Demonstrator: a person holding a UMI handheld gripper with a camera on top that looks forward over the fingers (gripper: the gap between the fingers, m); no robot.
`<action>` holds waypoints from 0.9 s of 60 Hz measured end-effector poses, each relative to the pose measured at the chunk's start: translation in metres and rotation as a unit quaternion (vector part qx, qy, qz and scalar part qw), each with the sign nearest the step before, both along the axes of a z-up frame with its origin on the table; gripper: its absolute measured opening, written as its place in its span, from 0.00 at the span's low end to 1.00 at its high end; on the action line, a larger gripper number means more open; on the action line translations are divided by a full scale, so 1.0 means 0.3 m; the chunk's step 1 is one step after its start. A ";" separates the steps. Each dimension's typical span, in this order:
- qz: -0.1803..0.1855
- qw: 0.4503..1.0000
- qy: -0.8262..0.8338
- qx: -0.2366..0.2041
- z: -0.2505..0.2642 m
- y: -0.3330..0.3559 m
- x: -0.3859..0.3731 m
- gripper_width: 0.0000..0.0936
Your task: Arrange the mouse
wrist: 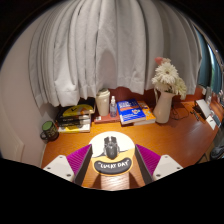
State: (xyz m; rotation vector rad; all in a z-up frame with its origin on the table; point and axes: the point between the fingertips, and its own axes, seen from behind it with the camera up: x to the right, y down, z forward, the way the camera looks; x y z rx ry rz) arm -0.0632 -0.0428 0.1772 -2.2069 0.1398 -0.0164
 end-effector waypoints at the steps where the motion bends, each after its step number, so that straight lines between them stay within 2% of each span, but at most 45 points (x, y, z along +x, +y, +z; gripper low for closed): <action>1: 0.000 1.000 -0.001 0.003 0.018 -0.021 -0.002 0.91; 8: -0.006 1.000 -0.006 0.022 0.115 -0.160 -0.010 0.91; 15: 0.005 0.999 -0.014 0.033 0.163 -0.267 -0.040 0.91; 31: 0.031 0.999 -0.033 0.018 0.144 -0.437 -0.085 0.91; 54: 0.040 0.999 -0.033 0.014 0.126 -0.501 -0.109 0.91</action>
